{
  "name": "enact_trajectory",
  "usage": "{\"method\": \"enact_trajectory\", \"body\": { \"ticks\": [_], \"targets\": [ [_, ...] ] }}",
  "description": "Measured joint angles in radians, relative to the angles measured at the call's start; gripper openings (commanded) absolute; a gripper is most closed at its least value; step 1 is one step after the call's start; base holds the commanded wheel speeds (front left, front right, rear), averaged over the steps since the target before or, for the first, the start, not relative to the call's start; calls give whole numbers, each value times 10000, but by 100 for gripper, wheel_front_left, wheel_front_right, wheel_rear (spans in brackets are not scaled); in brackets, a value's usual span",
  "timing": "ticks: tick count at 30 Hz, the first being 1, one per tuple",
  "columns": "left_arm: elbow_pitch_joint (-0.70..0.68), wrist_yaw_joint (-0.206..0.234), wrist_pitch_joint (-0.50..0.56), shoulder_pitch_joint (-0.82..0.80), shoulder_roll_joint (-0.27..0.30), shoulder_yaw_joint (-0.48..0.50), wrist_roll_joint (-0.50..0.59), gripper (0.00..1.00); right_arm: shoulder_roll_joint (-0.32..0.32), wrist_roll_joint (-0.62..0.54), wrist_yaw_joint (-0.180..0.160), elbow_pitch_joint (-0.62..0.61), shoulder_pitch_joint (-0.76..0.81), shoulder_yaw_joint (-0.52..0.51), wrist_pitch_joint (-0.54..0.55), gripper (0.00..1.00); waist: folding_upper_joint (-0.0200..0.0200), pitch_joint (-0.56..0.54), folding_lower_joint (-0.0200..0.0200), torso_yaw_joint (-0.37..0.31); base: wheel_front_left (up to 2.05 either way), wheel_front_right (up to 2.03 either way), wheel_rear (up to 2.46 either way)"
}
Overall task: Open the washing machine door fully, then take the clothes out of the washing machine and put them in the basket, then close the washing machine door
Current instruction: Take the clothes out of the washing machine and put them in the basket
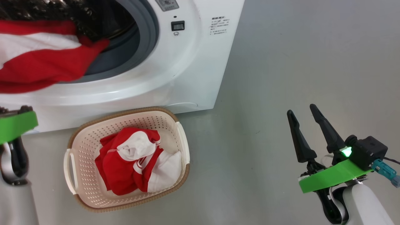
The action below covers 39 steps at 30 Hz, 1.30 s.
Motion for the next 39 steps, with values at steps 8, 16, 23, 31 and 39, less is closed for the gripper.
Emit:
{"method": "enact_trajectory", "body": {
  "ticks": [8,16,23,31,39],
  "targets": [
    [-2052,-77,-4,1072,-512,136,215,0,-15,-42,0,-17,139,-17,0,100,0,-72,0,131,0,0,0],
    [-1515,-77,-13,2310,-880,-472,226,0,-29,-42,0,-65,132,-2,0,100,0,118,0,109,0,0,0],
    [201,-56,-13,2568,-1032,-1104,199,0,-21,-42,0,-102,101,23,0,100,0,400,0,23,0,0,0],
    [2619,-52,2,2435,-1081,-1593,217,0,21,-42,0,-125,-116,50,0,100,0,742,0,-97,0,0,0],
    [5509,-209,2,1285,-1074,-1833,299,0,90,-40,0,-186,-386,190,0,100,0,1244,0,-274,0,0,0]
  ]
}}
